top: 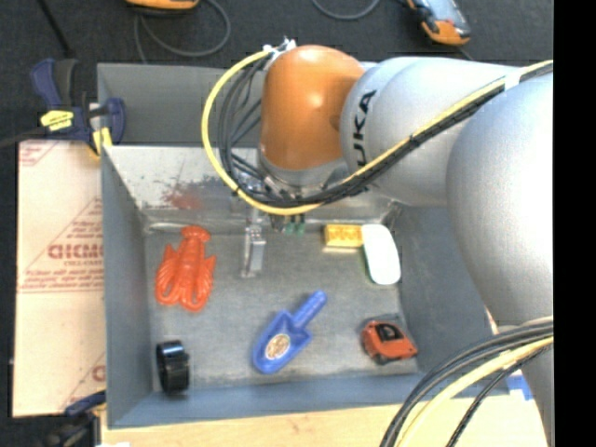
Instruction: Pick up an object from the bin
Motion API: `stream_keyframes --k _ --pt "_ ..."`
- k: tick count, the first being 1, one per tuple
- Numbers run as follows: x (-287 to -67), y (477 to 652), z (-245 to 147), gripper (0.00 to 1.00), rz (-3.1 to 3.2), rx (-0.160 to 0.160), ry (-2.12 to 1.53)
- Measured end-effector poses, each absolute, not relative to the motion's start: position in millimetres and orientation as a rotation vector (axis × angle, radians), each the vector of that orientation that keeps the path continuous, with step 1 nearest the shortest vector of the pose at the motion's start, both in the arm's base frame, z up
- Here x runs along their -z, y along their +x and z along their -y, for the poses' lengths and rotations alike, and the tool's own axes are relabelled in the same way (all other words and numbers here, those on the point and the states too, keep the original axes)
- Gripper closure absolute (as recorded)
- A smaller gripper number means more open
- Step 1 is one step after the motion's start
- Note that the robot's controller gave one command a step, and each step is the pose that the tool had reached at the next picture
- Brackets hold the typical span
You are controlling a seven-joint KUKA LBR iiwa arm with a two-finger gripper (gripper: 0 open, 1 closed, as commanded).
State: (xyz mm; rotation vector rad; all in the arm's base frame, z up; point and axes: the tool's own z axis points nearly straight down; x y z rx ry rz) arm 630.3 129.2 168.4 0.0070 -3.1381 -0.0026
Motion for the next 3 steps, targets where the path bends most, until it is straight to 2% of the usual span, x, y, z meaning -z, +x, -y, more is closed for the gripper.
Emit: stream_keyframes --k 1,2,3 --pt "-173 630.6 -129 0.0 3.143 0.003 0.004" --pt "-155 630.0 -86 0.0 3.145 0.0 0.087" --pt "-153 634.6 -61 0.0 3.146 0.001 -0.03"
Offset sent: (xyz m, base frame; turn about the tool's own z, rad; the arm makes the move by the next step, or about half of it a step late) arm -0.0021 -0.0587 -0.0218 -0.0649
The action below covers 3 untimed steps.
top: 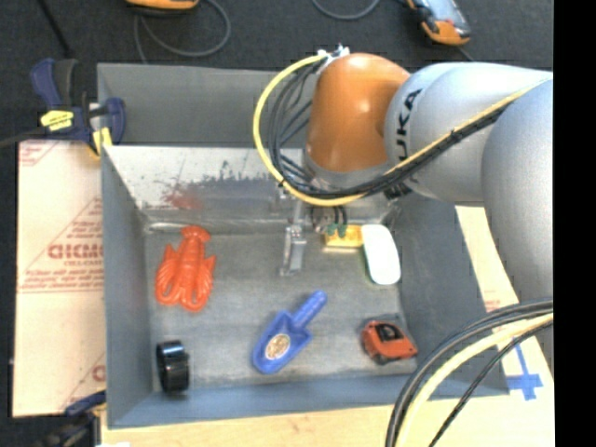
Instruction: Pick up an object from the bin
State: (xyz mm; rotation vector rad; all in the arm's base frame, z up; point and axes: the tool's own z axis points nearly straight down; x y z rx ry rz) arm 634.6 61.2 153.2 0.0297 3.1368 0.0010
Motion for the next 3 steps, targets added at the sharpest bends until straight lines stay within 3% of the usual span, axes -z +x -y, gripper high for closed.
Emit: stream_keyframes --k 1,2,3 --pt "-134 590.1 -37 0.0 -3.135 -0.002 0.075" --pt "-108 554.5 -46 0.0 -3.137 -0.001 0.124" --pt "-92 547.2 -29 0.0 -3.139 -0.002 0.002"
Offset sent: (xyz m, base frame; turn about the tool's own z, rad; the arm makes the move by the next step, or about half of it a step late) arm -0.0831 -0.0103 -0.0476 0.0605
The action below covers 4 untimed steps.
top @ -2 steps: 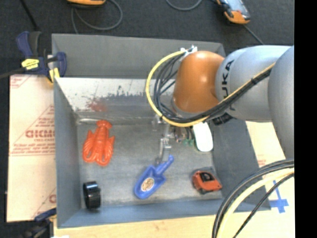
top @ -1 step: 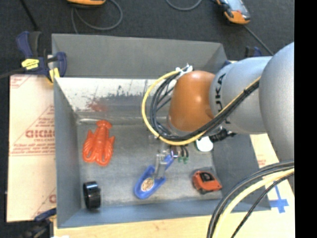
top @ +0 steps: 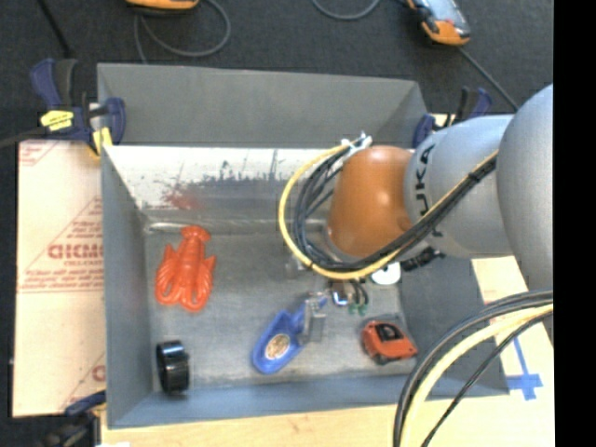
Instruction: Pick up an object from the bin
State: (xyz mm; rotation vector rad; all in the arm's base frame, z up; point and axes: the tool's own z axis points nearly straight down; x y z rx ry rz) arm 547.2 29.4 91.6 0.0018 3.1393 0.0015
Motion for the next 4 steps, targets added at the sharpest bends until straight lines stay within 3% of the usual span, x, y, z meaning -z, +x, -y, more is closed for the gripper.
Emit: stream_keyframes --k 1,3,4 --pt "-71 497.0 -49 1.0 -3.14 -0.001 0.109" --pt "-73 503.5 -38 1.0 -3.137 -0.002 0.102" --pt "-73 496.9 -43 1.0 -3.134 0.0 0.106"
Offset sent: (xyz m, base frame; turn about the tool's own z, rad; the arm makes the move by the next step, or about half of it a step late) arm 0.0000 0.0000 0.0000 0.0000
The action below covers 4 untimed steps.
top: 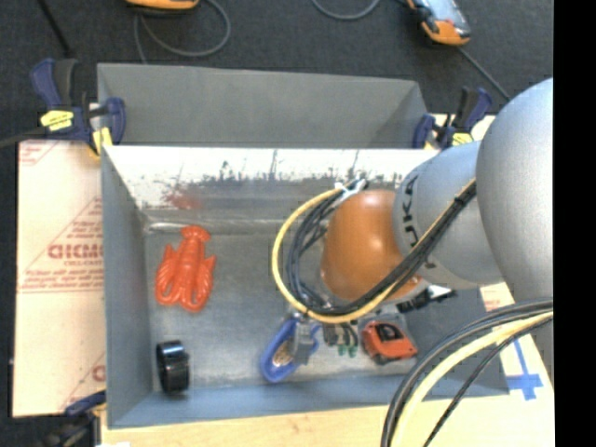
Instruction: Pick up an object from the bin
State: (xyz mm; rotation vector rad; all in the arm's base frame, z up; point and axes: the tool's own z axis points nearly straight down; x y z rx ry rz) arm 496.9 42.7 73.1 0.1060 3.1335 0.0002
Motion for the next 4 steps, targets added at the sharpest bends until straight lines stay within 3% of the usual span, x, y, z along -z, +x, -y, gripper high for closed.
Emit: stream_keyframes --k 2,3,4 --pt "-72 489.1 -44 1.0 -3.131 -0.001 0.084" --pt "-178 503.3 -48 1.0 -3.138 -0.002 0.099" --pt "-178 503.3 -48 1.0 -3.138 -0.003 0.099"
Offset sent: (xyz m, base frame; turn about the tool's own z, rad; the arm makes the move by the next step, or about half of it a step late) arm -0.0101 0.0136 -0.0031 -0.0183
